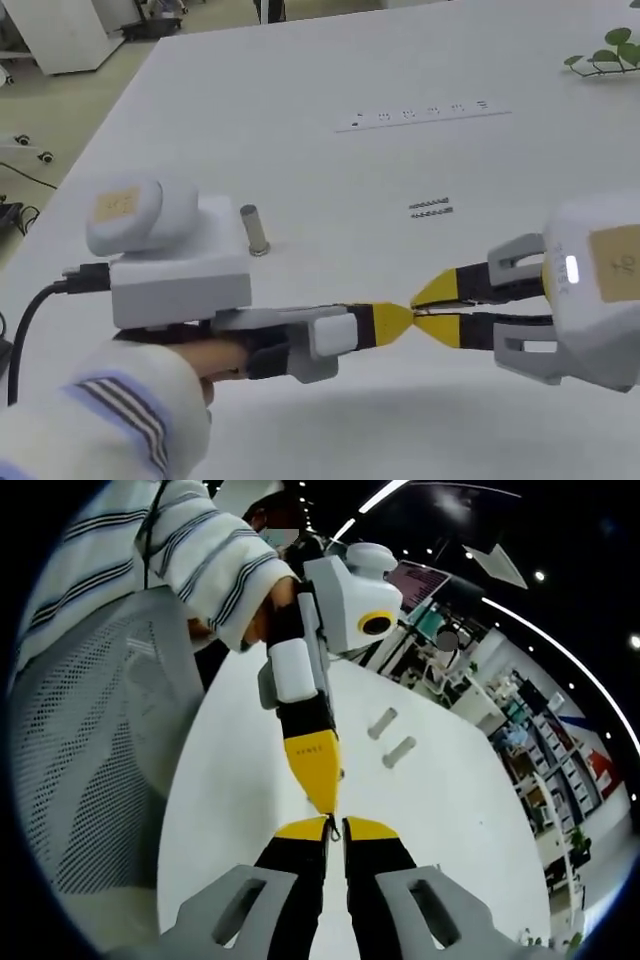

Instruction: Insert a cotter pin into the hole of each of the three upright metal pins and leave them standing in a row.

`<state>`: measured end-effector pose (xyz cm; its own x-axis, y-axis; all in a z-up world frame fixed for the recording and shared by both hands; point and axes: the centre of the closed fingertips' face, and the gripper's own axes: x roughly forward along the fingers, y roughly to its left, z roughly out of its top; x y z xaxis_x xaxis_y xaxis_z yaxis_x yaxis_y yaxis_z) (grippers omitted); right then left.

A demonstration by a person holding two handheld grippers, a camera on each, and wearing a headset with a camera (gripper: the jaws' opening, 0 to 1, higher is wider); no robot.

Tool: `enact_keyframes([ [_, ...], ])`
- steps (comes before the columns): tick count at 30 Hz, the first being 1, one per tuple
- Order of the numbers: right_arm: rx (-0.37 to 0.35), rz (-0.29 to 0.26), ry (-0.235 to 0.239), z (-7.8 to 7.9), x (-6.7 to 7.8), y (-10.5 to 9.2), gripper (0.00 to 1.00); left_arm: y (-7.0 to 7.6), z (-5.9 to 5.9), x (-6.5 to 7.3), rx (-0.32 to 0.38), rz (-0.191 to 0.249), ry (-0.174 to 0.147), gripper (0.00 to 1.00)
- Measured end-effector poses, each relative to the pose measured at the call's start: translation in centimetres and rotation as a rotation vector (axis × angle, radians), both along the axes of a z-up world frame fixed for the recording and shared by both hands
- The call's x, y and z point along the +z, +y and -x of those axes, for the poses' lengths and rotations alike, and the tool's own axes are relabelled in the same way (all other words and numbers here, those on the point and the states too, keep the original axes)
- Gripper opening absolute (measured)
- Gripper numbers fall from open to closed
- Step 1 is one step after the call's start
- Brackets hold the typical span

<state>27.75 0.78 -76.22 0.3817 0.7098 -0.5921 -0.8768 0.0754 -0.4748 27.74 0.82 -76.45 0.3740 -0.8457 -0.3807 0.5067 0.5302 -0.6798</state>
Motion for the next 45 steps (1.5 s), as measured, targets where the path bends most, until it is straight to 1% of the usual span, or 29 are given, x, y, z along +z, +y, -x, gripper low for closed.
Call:
enact_keyframes([
  [6,0.001,-0.013,0.025,0.0,0.1,-0.1,0.1,0.1,0.0,0.1,-0.004,-0.001,-0.015,0.0],
  [8,-0.003,-0.014,0.033,-0.1,0.0,-0.3,0.11,0.2,0.0,0.1,-0.014,-0.008,-0.034,0.0],
  [9,-0.007,-0.021,0.047,0.0,0.0,-0.5,0.11,0.2,0.1,0.2,-0.026,-0.012,-0.051,0.0],
  [10,-0.009,-0.028,0.062,0.0,0.1,-0.5,0.11,0.2,0.2,0.3,-0.033,-0.013,-0.06,0.0],
  [11,-0.014,-0.047,0.101,0.3,0.0,-0.5,0.12,0.2,0.3,0.4,-0.05,-0.015,-0.078,0.0],
  [12,-0.015,-0.077,0.155,0.7,0.0,-0.4,0.14,0.2,0.5,0.4,-0.067,-0.022,-0.096,0.0],
  [13,-0.021,-0.147,0.254,1.3,0.1,0.0,0.16,0.3,0.7,0.4,-0.086,-0.034,-0.116,0.0],
  [14,-0.027,-0.167,0.272,1.3,0.2,0.0,0.17,0.3,0.8,0.4,-0.104,-0.046,-0.141,0.0],
  [15,-0.049,-0.208,0.304,0.9,0.2,-0.2,0.17,0.4,0.8,0.5,-0.115,-0.056,-0.162,0.0],
  [16,-0.052,-0.228,0.331,0.9,0.3,-0.3,0.17,0.4,0.9,0.5,-0.128,-0.063,-0.185,0.0],
  [17,-0.056,-0.25,0.374,1.0,0.3,-0.3,0.17,0.4,1.2,0.6,-0.145,-0.069,-0.206,0.0],
  [19,-0.055,-0.279,0.416,1.0,0.2,-0.6,0.16,0.4,1.3,0.8,-0.161,-0.072,-0.238,0.0],
  [20,-0.05,-0.283,0.434,1.1,0.1,-0.6,0.16,0.5,1.5,0.8,-0.181,-0.078,-0.267,0.0],
  [21,-0.053,-0.285,0.443,1.2,0.1,-0.7,0.16,0.6,1.5,0.7,-0.192,-0.095,-0.29,0.0],
  [22,-0.052,-0.293,0.461,1.3,0.0,-0.7,0.16,0.6,1.6,0.7,-0.213,-0.112,-0.332,0.0],
  [23,-0.052,-0.297,0.474,1.5,0.0,-0.7,0.16,0.5,2.0,0.8,-0.244,-0.115,-0.351,0.0],
  [24,-0.056,-0.306,0.489,1.5,-0.1,-0.7,0.16,0.5,2.2,0.9,-0.269,-0.123,-0.389,0.0],
  [25,-0.058,-0.313,0.504,1.7,-0.1,-0.7,0.16,0.5,2.4,0.8,-0.286,-0.13,-0.405,0.0],
  [26,-0.056,-0.325,0.528,1.9,-0.2,-0.6,0.16,0.5,2.6,0.7,-0.304,-0.142,-0.419,0.0],
  [28,-0.049,-0.323,0.552,2.3,-0.4,-0.5,0.16,0.5,2.8,0.7,-0.311,-0.142,-0.424,0.0],
  [29,-0.047,-0.316,0.565,2.5,-0.5,-0.5,0.16,0.5,2.9,0.7,-0.326,-0.153,-0.452,0.0],
  [30,-0.048,-0.311,0.572,2.6,-0.7,-0.5,0.16,0.4,3.0,0.7,-0.338,-0.157,-0.464,0.0],
  [32,-0.038,-0.307,0.593,3.1,-0.9,-0.4,0.15,0.3,3.4,0.7,-0.379,-0.166,-0.503,0.0],
  [33,-0.038,-0.311,0.597,3.2,-0.8,-0.2,0.15,0.3,3.6,0.6,-0.403,-0.175,-0.531,0.0],
  [36,-0.023,-0.313,0.613,3.8,-0.8,0.1,0.14,0.3,4.0,0.5,-0.423,-0.18,-0.539,0.0],
  [38,-0.012,-0.307,0.623,4.1,-0.8,0.2,0.13,0.2,4.2,0.6,-0.438,-0.174,-0.548,0.0],
  [39,-0.006,-0.305,0.63,4.3,-0.8,0.3,0.12,0.2,4.2,0.6,-0.441,-0.172,-0.545,0.0],
  [43,0.012,-0.306,0.637,4.7,-0.7,0.6,0.08,0.2,4.4,0.5,-0.461,-0.178,-0.555,0.0],
  [45,0.035,-0.296,0.636,5.1,-0.7,0.7,0.07,0.1,4.5,0.7,-0.463,-0.164,-0.554,0.0],
])
